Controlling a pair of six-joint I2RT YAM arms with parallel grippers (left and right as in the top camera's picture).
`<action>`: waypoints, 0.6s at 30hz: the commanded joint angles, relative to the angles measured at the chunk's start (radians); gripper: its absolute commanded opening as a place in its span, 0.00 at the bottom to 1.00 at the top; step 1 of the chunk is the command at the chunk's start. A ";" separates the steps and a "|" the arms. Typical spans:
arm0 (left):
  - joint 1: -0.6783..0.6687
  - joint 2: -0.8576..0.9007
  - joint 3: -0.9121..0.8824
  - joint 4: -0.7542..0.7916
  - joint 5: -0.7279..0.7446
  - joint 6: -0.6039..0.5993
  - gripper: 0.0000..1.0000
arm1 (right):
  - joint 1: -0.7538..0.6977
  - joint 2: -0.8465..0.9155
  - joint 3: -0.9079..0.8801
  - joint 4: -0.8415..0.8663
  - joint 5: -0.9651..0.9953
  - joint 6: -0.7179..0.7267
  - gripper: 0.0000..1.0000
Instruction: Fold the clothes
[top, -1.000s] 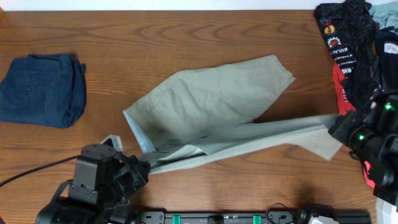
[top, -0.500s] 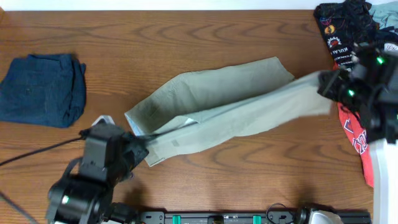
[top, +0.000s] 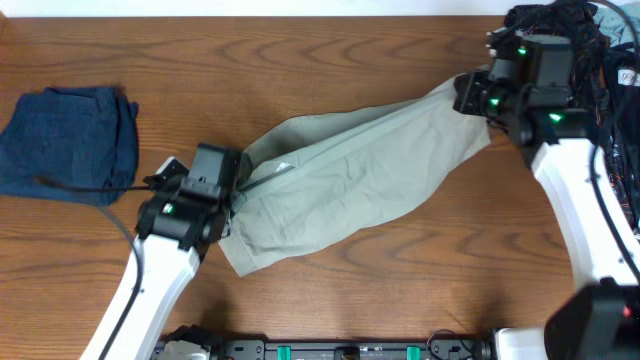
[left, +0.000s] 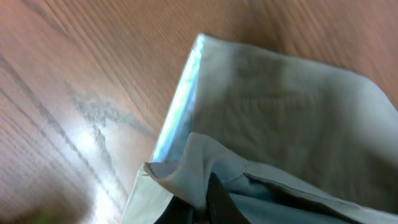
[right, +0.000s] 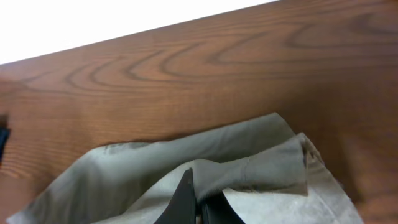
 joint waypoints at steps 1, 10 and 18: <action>0.047 0.075 0.003 0.002 -0.165 -0.038 0.06 | -0.004 0.067 0.023 0.062 0.138 -0.028 0.01; 0.127 0.262 0.003 0.111 -0.164 -0.045 0.06 | 0.039 0.221 0.023 0.307 0.138 -0.031 0.01; 0.139 0.386 0.003 0.188 -0.164 -0.044 0.17 | 0.085 0.354 0.023 0.463 0.138 -0.031 0.08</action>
